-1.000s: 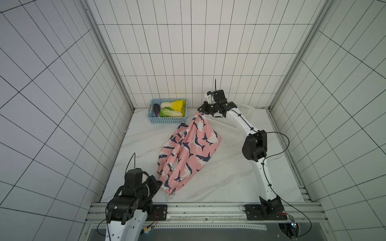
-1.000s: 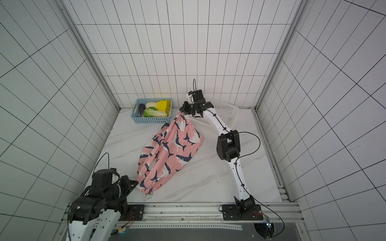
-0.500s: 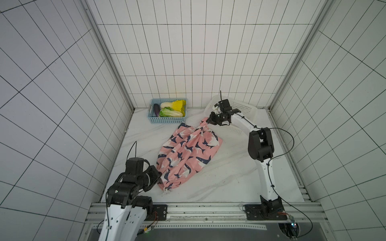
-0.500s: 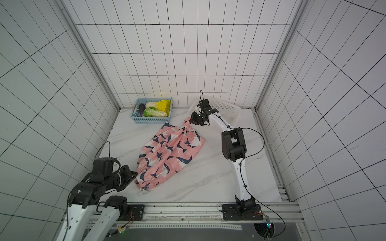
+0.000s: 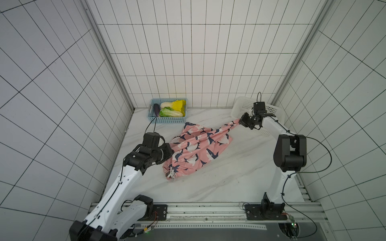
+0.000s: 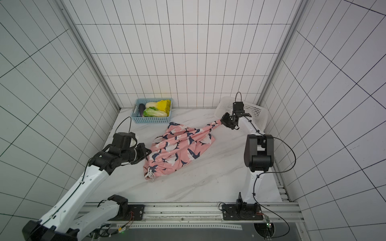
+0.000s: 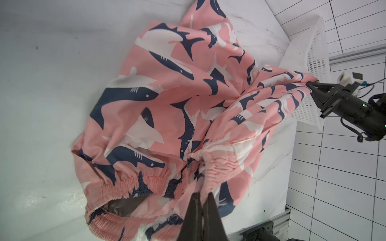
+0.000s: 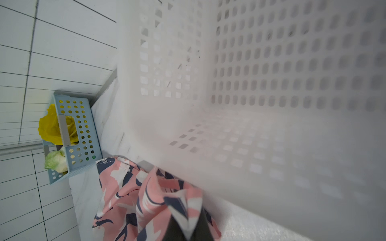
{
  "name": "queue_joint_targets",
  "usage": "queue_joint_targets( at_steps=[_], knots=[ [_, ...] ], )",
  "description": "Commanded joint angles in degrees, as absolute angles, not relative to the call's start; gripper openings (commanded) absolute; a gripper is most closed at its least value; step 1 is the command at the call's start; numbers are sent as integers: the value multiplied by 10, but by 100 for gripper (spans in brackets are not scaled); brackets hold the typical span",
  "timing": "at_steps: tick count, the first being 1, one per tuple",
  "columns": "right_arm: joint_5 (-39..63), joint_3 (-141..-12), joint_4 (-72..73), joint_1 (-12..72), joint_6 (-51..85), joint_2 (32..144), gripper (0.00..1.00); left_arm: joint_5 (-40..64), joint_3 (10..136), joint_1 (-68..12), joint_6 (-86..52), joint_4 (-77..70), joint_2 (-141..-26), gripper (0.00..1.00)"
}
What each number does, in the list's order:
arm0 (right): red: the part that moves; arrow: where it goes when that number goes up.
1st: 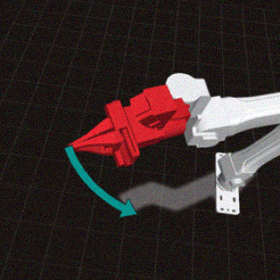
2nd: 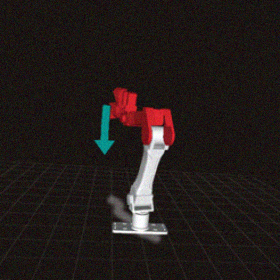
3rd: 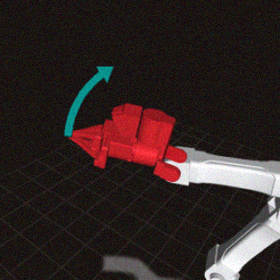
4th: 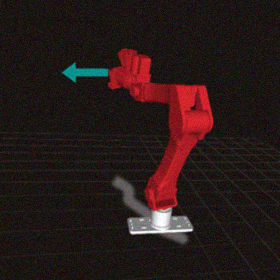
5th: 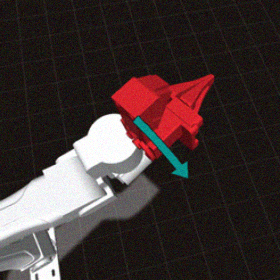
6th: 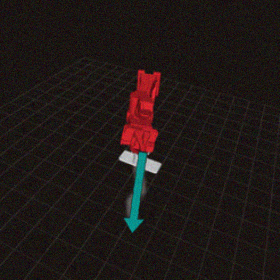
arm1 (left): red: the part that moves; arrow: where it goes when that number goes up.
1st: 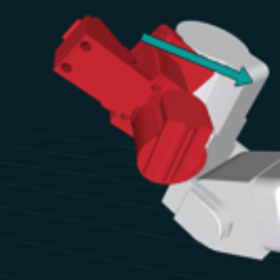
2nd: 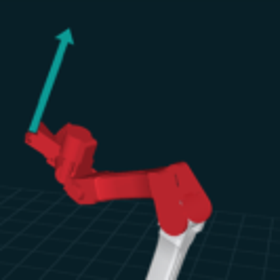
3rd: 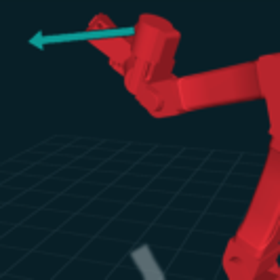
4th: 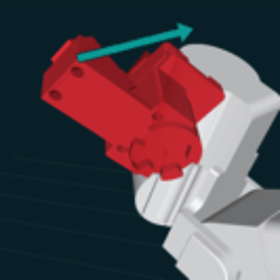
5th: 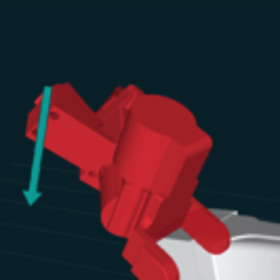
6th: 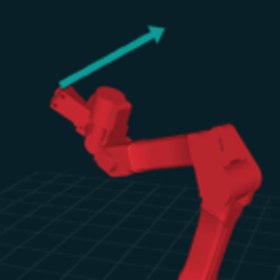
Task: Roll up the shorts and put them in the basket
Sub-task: Fold the shorts at the center of the board.
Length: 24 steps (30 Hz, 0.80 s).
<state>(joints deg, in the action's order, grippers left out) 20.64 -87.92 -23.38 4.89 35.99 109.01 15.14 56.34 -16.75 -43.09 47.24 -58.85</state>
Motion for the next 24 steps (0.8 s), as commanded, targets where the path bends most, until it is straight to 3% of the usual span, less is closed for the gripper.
queue_joint_targets(
  at_steps=[1, 10, 15, 18, 24],
  knots=[
    [163, -886, -161, 33, 378, 997, 0, 81, 669, -159, -360, 447, -632, 0],
    [213, -1149, -189, 3, 442, 947, 0, 138, 997, -61, -334, 357, -791, 0],
    [241, -1214, -159, -14, 456, 903, 0, 207, 1065, -54, -332, 284, -796, 0],
    [272, -1113, -94, -16, 460, 816, 0, 239, 987, -52, -319, 262, -734, 0],
    [301, -722, 49, -16, 482, 561, 0, 286, 606, -55, -415, 174, -531, 0]
  ],
)
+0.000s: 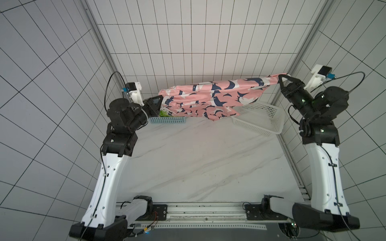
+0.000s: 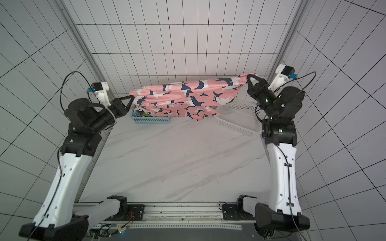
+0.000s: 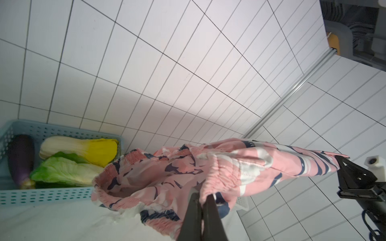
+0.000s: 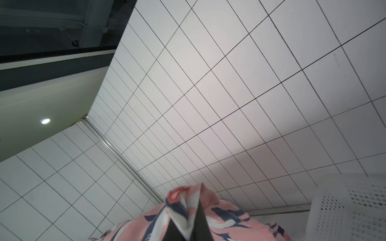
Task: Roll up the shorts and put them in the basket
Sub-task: Fold the shorts at the center of the board.
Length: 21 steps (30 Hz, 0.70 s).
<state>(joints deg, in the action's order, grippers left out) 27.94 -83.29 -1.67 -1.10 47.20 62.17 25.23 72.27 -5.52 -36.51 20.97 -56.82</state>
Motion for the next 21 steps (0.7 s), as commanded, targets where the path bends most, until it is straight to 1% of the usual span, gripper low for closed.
queue_joint_targets(
  at_steps=[1, 3, 5, 7, 9, 12, 16, 18, 21],
  knots=[
    [306, -664, 47, -16, 475, 526, 0, 286, 544, -57, -441, 170, -505, 0],
    [322, -593, -2, -15, 441, 468, 0, 292, 453, -62, -461, 183, -468, 0],
    [287, -550, -100, 14, 376, 422, 0, 268, 388, -71, -468, 222, -430, 0],
    [276, -499, -129, 13, 373, 393, 0, 236, 354, -75, -471, 261, -399, 0],
    [258, -466, -144, 12, 368, 379, 0, 238, 334, -75, -478, 286, -379, 0],
    [231, -457, -165, 12, 352, 380, 0, 244, 320, -82, -492, 335, -356, 0],
    [223, -477, -145, 15, 358, 419, 0, 214, 318, -105, -511, 406, -336, 0],
    [227, -492, -118, 17, 367, 464, 0, 184, 319, -117, -528, 435, -339, 0],
    [244, -546, -95, 30, 375, 574, 0, 118, 324, -123, -553, 487, -361, 0]
  ],
)
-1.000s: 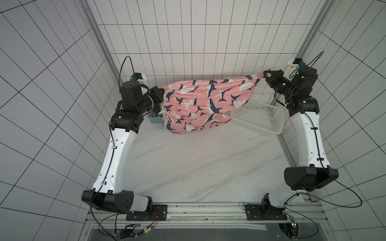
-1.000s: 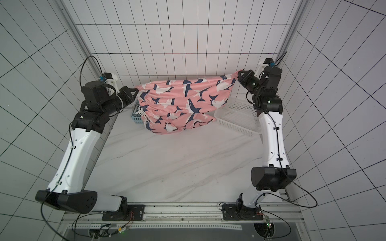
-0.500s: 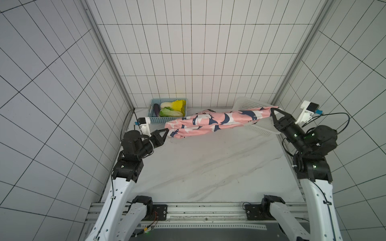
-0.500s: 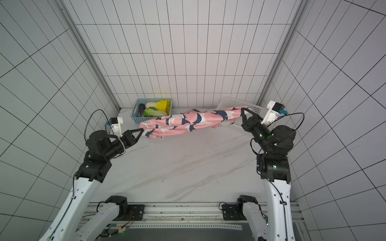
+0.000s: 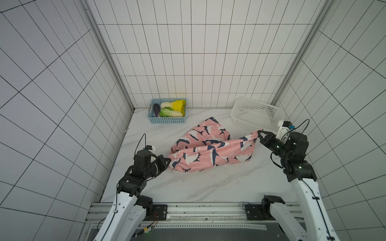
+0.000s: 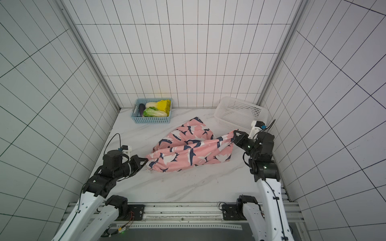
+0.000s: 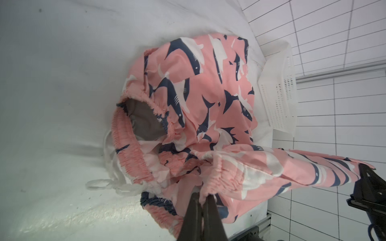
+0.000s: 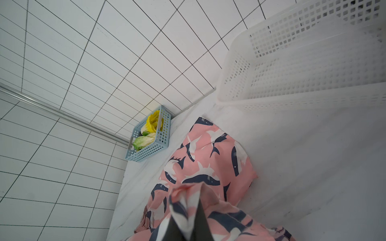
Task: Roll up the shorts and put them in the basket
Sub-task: Fold the shorts at the center of the board.
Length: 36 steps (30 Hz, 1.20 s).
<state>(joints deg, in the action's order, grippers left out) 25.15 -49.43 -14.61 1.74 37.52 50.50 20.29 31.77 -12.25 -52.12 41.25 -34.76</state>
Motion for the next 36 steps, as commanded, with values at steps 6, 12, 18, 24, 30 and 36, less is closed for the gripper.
queue_joint_targets(
  at_steps=[6, 12, 18, 24, 30, 36],
  knots=[
    [196, -666, -94, 92, 344, 762, 0, 59, 326, -124, -580, 472, -426, 0],
    [154, -759, -91, 98, 337, 921, 0, 15, 339, -123, -589, 412, -537, 0],
    [156, -859, -122, 98, 320, 1052, 0, -35, 381, -120, -579, 387, -649, 0],
    [164, -934, -147, 101, 300, 1138, 0, -47, 390, -100, -571, 368, -705, 0],
    [168, -1004, -205, 112, 266, 1165, 34, -48, 417, -89, -539, 371, -711, 55],
    [148, -985, -225, 124, 244, 1086, 39, -45, 493, -103, -441, 393, -634, 74]
  ],
)
